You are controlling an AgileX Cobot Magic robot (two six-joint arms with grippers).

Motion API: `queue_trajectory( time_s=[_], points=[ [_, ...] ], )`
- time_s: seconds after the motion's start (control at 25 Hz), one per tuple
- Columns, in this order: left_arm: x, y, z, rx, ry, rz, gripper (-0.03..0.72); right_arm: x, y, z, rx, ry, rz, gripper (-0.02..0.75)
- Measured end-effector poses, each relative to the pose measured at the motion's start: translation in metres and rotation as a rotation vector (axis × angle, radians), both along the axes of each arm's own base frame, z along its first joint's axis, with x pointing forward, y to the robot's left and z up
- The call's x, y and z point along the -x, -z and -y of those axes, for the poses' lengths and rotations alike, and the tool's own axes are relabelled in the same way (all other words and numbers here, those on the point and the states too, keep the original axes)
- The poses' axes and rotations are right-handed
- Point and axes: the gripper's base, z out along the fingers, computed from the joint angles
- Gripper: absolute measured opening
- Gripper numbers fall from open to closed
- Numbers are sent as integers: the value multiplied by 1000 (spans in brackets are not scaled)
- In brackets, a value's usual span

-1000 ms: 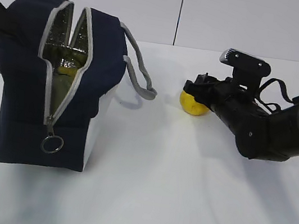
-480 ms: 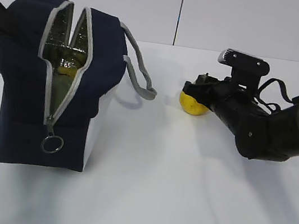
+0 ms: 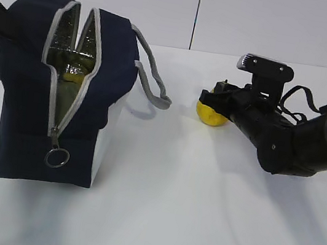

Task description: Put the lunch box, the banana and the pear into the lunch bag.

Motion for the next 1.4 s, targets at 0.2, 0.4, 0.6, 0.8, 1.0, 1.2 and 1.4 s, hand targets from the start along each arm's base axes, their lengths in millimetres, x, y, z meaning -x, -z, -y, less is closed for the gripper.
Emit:
queue_trajectory(
  time_s=[0.2,0.4,0.6,0.8,1.0,1.2,1.4],
  points=[
    [0,0,0,0,0,0,11,0,0,0,0,0,0,262],
    [0,0,0,0,0,0,11,0,0,0,0,0,0,243],
    [0,0,0,-1,1,1,11,0,0,0,11,-3,4,188],
    [0,0,0,-1,1,1,11,0,0,0,13,-4,4,183],
    [0,0,0,-1,1,1,11,0,-2,0,50,-15,15,181],
    [0,0,0,-1,1,1,11,1,-17,0,48,-17,49,180],
    [0,0,0,-1,1,1,11,4,-40,1,61,-31,76,180]
  ],
)
